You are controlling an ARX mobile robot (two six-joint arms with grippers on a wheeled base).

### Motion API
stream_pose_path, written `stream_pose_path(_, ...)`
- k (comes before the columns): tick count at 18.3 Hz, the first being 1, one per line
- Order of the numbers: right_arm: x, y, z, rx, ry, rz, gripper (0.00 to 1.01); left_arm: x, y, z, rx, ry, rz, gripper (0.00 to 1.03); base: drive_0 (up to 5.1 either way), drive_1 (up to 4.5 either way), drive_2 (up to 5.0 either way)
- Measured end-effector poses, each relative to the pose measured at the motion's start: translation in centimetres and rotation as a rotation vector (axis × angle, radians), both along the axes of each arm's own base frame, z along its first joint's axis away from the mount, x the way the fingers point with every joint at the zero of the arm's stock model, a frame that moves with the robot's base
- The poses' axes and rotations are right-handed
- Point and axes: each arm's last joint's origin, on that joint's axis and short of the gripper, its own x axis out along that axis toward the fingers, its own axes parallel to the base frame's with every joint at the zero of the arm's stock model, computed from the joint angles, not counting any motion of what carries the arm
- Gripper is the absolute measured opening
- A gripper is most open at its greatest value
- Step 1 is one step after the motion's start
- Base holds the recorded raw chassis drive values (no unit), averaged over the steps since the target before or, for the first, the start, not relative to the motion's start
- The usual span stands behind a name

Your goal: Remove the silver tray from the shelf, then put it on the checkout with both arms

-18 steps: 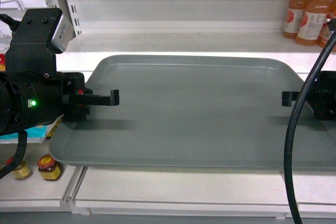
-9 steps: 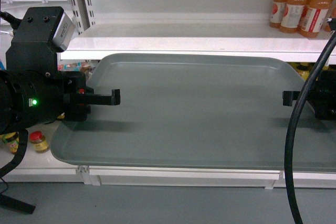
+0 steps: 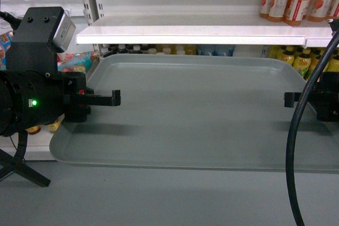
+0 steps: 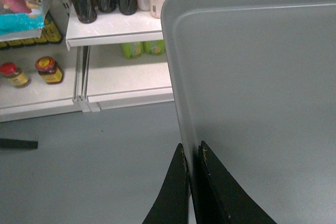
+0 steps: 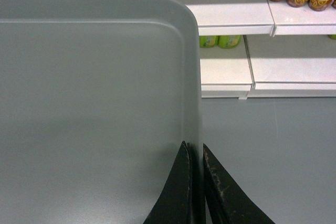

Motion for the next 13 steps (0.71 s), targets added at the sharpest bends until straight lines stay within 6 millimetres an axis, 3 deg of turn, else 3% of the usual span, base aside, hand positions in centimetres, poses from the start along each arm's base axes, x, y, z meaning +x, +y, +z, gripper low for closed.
stream_pose_path(13, 0.06, 0.01, 0.11, 0.002, -0.01, 0.0, 0.03, 0.03, 0.0, 0.07, -0.001, -0.009, 0.001, 0.03, 0.1, -4.02, 4.2)
